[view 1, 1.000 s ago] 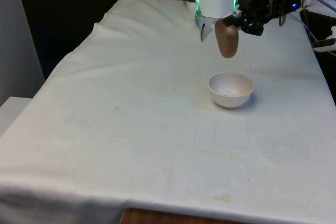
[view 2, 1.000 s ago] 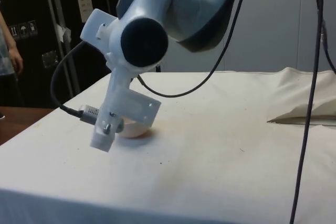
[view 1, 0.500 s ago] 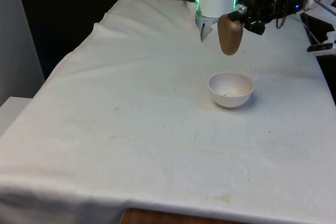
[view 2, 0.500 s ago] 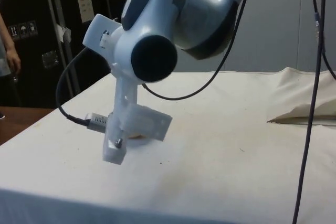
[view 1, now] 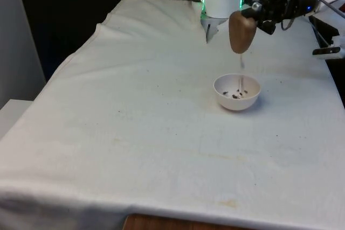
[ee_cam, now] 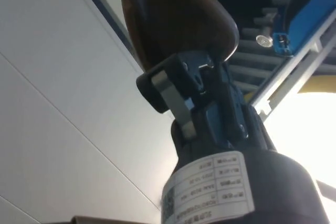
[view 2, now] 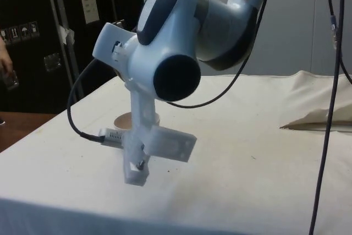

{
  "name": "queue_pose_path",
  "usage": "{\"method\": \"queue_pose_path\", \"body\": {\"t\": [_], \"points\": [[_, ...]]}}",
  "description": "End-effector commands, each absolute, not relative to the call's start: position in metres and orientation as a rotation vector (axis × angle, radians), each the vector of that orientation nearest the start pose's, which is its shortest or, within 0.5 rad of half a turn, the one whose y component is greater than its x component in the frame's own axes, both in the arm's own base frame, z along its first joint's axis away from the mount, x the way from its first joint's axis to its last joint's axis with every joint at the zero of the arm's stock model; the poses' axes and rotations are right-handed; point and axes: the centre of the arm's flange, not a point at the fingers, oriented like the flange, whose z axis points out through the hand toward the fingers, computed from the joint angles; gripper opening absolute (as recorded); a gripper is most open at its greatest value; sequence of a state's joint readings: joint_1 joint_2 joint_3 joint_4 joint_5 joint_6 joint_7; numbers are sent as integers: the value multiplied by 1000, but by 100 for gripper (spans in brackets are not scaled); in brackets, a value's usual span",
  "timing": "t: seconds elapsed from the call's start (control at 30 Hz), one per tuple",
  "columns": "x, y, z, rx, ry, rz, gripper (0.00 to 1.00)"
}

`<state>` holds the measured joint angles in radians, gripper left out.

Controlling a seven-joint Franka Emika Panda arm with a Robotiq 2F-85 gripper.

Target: Pour the coffee beans from the cup into the bowl.

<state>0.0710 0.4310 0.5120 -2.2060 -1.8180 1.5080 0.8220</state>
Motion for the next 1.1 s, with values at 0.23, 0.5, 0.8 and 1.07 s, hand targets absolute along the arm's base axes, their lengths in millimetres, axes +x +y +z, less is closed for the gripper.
{"method": "queue_pose_path", "body": {"t": [0.23,0.5,0.8,1.07], "points": [[498,200,235,1380,724,434,0],[496,203,230,1322,751,436,0],[493,206,226,1254,779,444,0],[492,210,225,1215,798,451,0]]}}
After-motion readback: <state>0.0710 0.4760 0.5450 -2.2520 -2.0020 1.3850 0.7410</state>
